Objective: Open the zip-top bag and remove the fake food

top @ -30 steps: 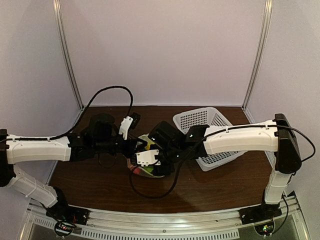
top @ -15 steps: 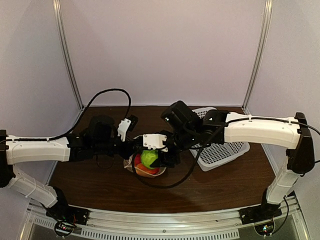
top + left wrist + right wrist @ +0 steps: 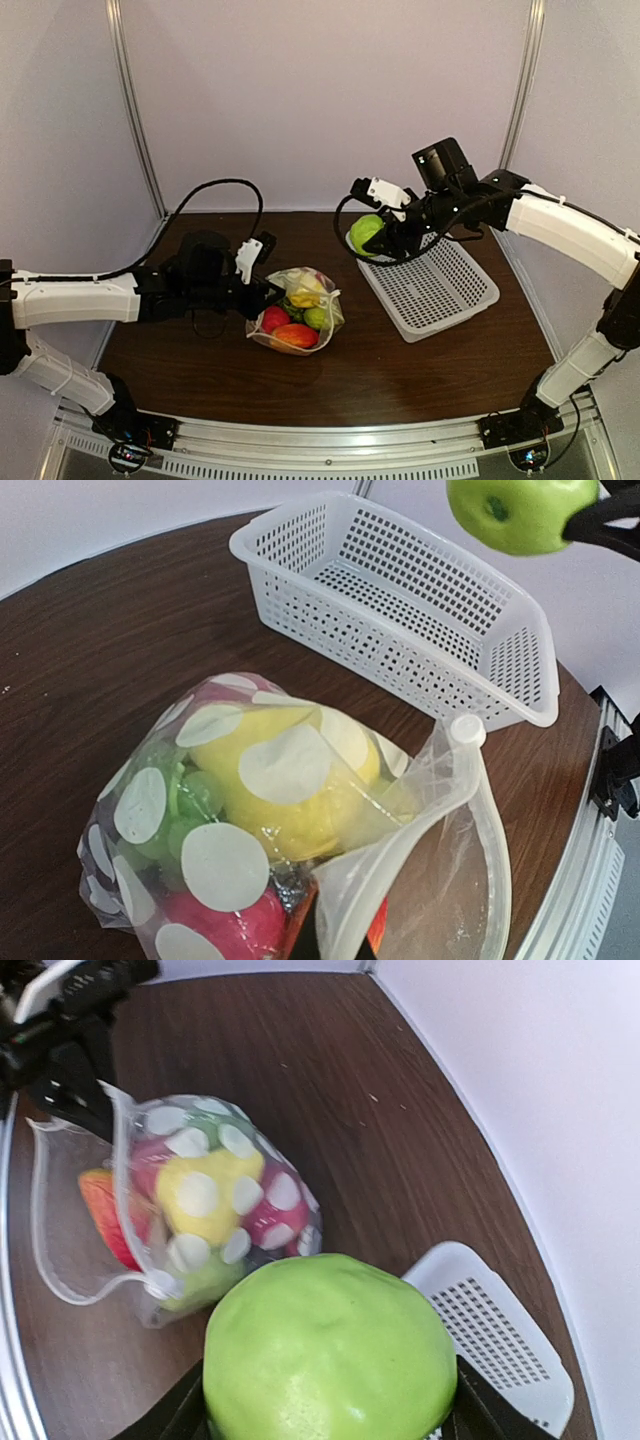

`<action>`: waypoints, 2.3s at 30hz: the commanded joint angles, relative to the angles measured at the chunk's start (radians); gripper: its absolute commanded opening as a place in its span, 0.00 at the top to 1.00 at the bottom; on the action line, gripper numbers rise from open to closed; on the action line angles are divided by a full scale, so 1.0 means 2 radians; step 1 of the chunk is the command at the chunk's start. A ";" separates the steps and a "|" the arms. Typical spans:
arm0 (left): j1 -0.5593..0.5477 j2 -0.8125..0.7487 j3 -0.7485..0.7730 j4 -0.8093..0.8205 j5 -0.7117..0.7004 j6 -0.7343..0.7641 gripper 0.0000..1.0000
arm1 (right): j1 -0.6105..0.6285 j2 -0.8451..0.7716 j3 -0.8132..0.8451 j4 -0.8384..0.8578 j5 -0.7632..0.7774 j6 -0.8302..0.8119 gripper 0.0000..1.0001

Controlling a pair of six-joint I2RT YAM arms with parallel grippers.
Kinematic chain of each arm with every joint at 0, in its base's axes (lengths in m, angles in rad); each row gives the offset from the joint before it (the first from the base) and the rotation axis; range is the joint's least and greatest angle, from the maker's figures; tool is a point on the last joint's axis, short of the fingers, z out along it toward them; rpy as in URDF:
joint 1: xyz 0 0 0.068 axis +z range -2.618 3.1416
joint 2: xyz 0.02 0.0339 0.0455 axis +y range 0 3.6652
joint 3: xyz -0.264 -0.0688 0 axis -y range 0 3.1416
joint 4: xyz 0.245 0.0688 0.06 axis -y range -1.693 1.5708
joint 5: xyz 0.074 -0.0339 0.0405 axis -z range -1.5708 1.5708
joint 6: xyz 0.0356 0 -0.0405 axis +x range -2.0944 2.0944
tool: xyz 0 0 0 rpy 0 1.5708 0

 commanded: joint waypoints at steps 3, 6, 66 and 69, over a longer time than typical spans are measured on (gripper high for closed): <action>0.003 0.002 0.026 -0.030 -0.003 0.012 1.00 | -0.071 0.023 -0.031 0.006 0.119 -0.038 0.42; 0.002 0.001 0.021 -0.024 -0.007 0.009 1.00 | -0.088 0.070 -0.014 -0.004 0.184 -0.041 0.41; 0.003 0.057 0.051 0.026 0.057 -0.029 1.00 | 0.146 0.072 -0.021 -0.030 0.038 -0.149 0.54; 0.002 0.060 0.051 0.024 0.061 -0.031 1.00 | 0.153 0.086 -0.022 -0.007 0.031 -0.162 0.60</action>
